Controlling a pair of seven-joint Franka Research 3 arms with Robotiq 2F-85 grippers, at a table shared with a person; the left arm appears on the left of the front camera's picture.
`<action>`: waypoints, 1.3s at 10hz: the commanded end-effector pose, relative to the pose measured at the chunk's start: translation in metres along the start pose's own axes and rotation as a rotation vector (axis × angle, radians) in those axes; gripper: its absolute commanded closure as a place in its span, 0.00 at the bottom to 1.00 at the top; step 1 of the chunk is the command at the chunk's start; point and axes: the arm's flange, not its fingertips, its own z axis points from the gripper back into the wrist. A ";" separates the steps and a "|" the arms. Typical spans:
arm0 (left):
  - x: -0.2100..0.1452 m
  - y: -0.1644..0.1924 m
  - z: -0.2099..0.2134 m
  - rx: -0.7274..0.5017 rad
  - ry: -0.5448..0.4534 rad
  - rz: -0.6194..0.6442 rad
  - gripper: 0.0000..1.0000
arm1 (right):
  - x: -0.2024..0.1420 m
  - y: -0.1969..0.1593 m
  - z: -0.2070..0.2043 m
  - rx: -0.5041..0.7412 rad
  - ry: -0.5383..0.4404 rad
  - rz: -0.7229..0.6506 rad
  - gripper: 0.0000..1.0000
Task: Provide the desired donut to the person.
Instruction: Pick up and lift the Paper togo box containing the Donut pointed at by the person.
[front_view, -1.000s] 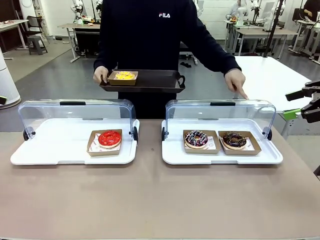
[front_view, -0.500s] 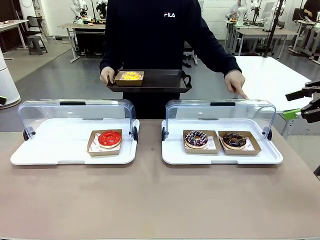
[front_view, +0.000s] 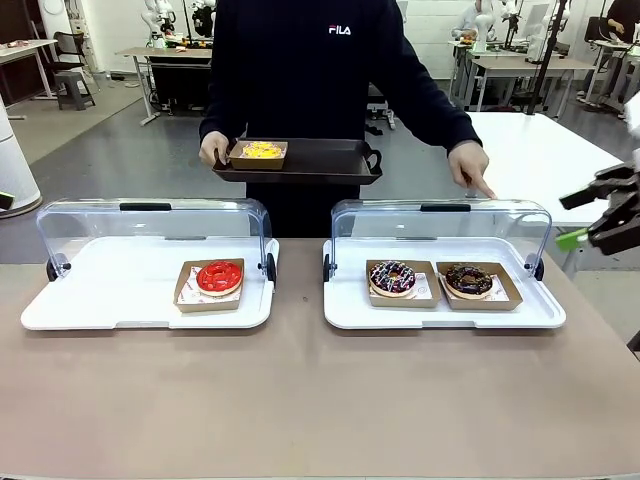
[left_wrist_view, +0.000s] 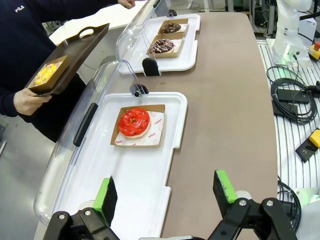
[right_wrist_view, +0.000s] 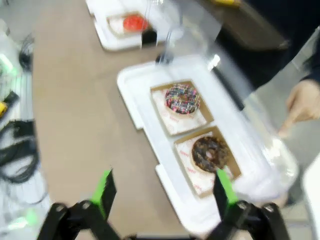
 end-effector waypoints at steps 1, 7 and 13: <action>-0.003 0.000 -0.001 0.007 -0.027 -0.013 0.00 | 0.009 -0.006 -0.039 0.050 0.212 0.039 0.00; -0.003 0.000 -0.001 0.007 -0.027 -0.013 0.00 | -0.029 -0.025 -0.114 0.110 0.471 0.159 0.00; -0.003 0.000 -0.001 0.007 -0.027 -0.013 0.00 | -0.062 -0.070 -0.169 0.075 0.488 0.269 0.00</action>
